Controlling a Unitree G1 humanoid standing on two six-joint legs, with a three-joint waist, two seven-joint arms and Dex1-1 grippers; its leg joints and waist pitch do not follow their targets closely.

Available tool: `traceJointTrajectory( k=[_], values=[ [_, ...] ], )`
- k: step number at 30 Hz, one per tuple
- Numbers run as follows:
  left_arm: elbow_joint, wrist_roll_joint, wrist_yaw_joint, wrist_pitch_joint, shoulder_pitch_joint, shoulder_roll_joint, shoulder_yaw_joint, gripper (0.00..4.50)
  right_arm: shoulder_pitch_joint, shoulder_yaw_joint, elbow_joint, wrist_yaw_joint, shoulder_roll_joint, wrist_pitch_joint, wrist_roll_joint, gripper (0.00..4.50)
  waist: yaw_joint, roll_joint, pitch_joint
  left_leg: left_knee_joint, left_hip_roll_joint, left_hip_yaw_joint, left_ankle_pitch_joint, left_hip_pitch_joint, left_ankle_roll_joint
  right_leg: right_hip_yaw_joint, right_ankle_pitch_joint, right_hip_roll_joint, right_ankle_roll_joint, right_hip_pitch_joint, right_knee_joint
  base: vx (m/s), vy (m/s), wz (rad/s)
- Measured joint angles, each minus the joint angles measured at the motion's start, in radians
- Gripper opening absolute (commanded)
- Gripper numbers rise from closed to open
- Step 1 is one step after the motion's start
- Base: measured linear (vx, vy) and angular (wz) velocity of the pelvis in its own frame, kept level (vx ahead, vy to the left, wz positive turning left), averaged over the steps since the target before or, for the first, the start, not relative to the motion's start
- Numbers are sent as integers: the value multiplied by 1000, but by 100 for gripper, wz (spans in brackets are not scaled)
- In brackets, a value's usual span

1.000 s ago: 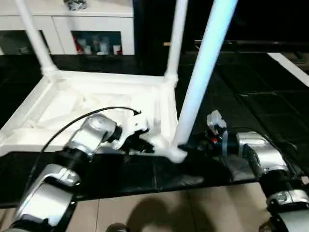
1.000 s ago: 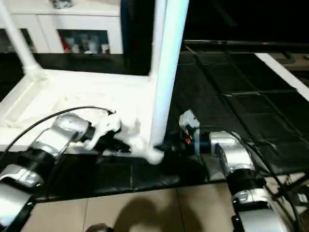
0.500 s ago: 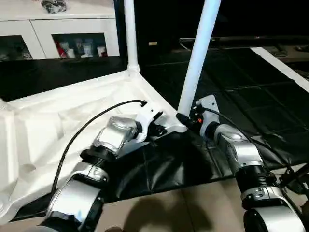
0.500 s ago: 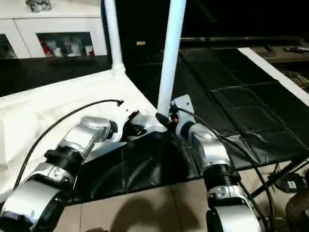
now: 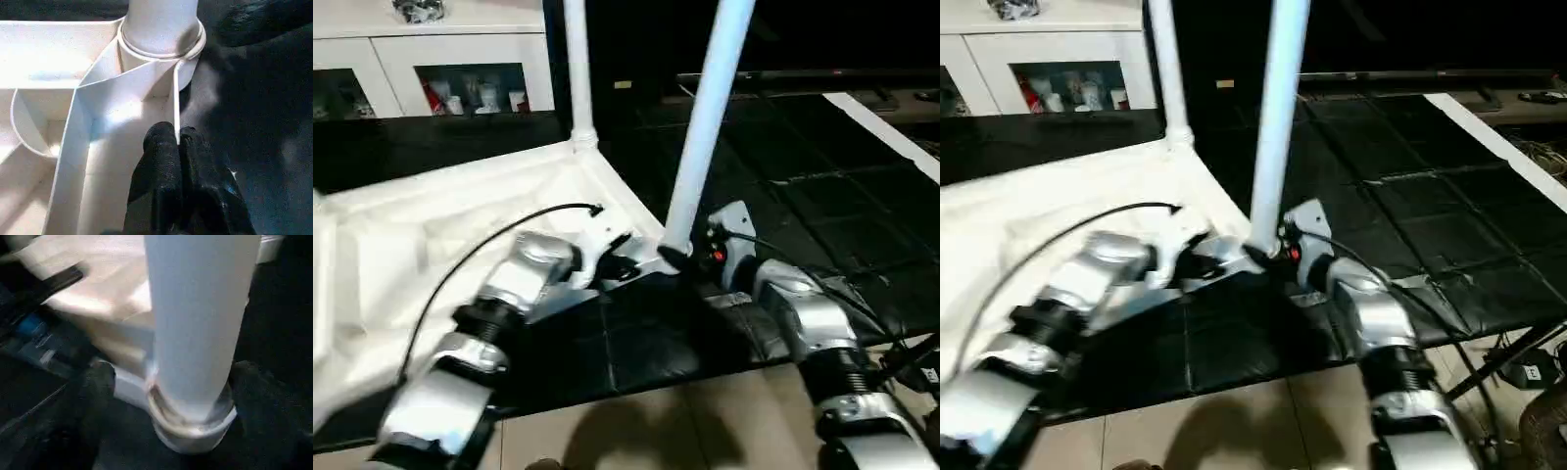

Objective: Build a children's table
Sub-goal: Rotate leg to tighten

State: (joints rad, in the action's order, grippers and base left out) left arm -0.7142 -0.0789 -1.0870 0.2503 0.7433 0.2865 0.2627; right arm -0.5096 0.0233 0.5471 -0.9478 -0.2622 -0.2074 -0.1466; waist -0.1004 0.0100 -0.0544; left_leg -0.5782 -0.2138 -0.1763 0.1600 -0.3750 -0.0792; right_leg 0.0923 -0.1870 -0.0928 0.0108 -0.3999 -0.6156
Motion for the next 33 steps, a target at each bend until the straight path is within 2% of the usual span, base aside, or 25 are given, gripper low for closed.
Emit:
traceJointTrajectory(
  k=[1, 4, 9, 15, 18, 26, 30, 32, 33],
  values=[
    [2, 5, -30, -19, -5, 13, 5, 0, 3, 10, 0, -53, -25, 1, -8, 427, -4, 0, 0, 0, 0, 0, 0, -1, 1, 0, 0, 0, 0, 0, 1, 0, 0, 0],
    [3, 9, -106, -67, -8, 44, 18, 0, 3, 28, 0, -179, -78, 17, -18, 447, -19, 0, 0, -1, 0, 0, 1, -4, 1, 1, 0, 0, 0, -2, 1, 0, 0, 0],
    [23, 31, -244, -118, -21, 94, 49, 0, -7, 65, 31, -343, -167, 68, -18, 447, -42, 0, 0, -7, -1, 0, 2, -9, 3, 2, 0, 0, 0, -4, -2, 0, 0, 0],
    [25, 35, -359, -172, -26, 125, 80, 0, -79, 68, 65, -471, -181, 81, -46, 447, -49, 0, 0, -13, -3, 1, 2, -8, 3, 2, 1, 0, 1, -3, -7, 0, 0, 0],
    [25, 35, -379, -188, -26, 123, 92, 0, -87, 82, 68, -507, -180, 81, -55, 447, -55, 1, 0, -15, -3, 1, 1, -9, 3, 2, 1, -1, 1, -2, -8, 0, 0, 0],
    [25, 34, -385, -202, -25, 112, 101, 0, -105, 130, 129, -587, -143, 81, -56, 378, -55, 1, 0, -15, -4, 1, 1, -9, 2, 2, 1, -1, 1, -3, -10, 0, 0, 0],
    [25, 34, -385, -209, -25, 111, 104, 0, -116, 137, 139, -595, -141, 81, -56, 342, -56, 1, 0, -15, -4, 1, 1, -9, 2, 2, 1, -1, 1, -3, -9, 0, 0, 0],
    [25, 34, -385, -210, -25, 112, 104, 0, -117, 141, 150, -605, -140, 81, -56, 342, -56, 1, 0, -15, -4, 1, 1, -9, 2, 2, 0, -1, 1, -3, -10, 0, 0, 0],
    [25, 34, -385, -210, -25, 112, 104, 0, -118, 141, 157, -608, -140, 81, -56, 321, -56, 1, 0, -15, -4, 1, 1, -9, 2, 2, 0, -1, 1, -3, -10, 0, 0, 0]
  ],
)
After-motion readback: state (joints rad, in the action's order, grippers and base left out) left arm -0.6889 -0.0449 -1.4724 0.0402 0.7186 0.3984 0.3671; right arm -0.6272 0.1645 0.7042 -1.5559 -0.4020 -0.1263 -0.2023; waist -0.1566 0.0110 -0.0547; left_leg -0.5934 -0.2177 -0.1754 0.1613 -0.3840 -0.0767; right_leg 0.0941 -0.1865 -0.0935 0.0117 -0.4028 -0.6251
